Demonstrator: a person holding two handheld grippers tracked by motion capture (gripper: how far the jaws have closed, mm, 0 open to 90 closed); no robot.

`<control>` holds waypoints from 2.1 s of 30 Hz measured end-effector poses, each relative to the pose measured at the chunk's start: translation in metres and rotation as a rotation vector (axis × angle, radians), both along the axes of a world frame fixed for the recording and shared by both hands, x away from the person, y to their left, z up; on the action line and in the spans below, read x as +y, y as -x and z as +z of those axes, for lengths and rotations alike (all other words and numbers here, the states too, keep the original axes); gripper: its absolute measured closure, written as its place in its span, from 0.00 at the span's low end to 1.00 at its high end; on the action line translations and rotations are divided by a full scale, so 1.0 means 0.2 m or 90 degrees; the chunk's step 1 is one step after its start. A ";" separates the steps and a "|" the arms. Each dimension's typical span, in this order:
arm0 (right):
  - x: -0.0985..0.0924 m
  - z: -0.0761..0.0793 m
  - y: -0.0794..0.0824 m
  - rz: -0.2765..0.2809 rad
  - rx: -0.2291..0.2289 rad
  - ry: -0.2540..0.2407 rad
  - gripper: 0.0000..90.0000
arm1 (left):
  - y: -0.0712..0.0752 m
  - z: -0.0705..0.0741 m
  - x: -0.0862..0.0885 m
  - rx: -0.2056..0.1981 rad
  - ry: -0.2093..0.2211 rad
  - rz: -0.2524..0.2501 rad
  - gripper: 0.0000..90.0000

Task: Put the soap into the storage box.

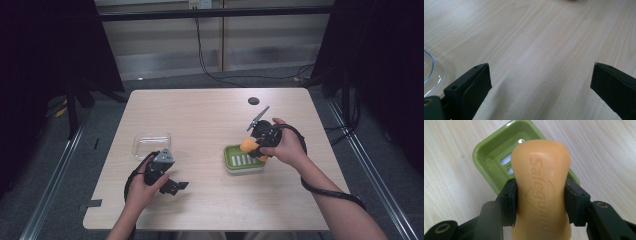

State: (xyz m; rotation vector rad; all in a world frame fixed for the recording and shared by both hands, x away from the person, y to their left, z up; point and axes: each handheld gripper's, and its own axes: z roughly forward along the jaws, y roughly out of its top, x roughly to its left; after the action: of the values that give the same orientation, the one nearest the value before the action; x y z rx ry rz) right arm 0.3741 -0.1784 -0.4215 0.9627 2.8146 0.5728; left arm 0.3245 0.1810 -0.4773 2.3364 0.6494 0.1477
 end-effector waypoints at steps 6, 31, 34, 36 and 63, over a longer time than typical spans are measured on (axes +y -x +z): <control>0.01 0.00 0.00 0.012 0.004 -0.002 0.55 | 0.00 0.00 0.00 -0.003 0.003 -0.002 0.03; 0.04 -0.02 -0.02 0.023 0.010 -0.008 0.55 | 0.00 0.00 -0.01 0.000 0.001 -0.009 0.03; 0.05 -0.03 -0.02 0.030 0.009 -0.006 0.55 | 0.00 0.00 0.00 -0.002 0.003 -0.006 0.03; 0.05 -0.03 -0.03 0.035 0.007 -0.003 0.55 | 0.00 0.00 0.00 -0.003 0.004 -0.004 0.03; 0.08 -0.07 -0.05 0.070 0.011 0.002 0.55 | 0.00 0.00 0.00 -0.002 0.001 -0.003 0.03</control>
State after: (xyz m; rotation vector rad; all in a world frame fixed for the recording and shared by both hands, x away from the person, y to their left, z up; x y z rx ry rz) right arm 0.3832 -0.1621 -0.4358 0.8191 2.8971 0.5753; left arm 0.3244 0.1810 -0.4775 2.3360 0.6432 0.1492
